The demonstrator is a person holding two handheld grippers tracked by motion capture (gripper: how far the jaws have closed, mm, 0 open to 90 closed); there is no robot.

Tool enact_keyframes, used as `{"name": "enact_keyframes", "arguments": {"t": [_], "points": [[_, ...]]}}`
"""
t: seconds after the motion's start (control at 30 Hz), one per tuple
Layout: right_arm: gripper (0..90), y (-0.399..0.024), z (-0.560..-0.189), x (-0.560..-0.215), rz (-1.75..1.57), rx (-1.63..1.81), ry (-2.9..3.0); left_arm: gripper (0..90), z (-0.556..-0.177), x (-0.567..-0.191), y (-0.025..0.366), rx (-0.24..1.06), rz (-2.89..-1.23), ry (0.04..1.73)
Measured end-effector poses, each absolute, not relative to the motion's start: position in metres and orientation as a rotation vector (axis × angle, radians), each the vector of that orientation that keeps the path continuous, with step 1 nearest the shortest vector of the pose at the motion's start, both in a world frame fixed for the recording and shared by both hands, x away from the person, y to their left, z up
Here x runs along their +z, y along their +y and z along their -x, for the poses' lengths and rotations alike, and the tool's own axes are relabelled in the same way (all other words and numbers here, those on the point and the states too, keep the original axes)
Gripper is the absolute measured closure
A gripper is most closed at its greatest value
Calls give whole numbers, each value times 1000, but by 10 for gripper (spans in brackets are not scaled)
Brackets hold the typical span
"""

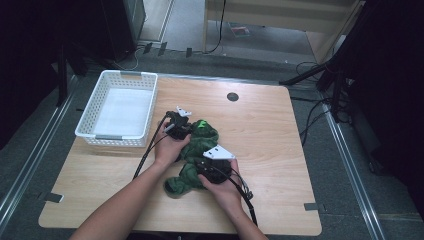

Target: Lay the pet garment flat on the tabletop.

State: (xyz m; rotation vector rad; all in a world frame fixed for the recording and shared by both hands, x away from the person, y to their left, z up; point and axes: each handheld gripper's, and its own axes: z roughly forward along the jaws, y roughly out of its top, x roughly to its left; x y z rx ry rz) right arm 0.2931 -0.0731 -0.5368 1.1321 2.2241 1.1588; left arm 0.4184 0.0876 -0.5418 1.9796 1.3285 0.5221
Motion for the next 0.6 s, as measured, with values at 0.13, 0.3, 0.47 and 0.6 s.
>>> {"name": "enact_keyframes", "arguments": {"t": [0.13, 0.3, 0.47, 0.6], "points": [[692, -69, -296, -548, -1166, 1071, 2251, 859, -419, -542, 88, 526, -1971, 1334], [885, -79, -289, -542, -1168, 1091, 2306, 859, -422, -543, 87, 585, -1960, 1360], [898, -94, -266, -532, -1123, 1115, 2389, 863, -426, -542, 86, 603, -1956, 1383], [900, -103, -253, -532, -1104, 1107, 2407, 866, -427, -542, 85, 604, -1956, 1385]]}}
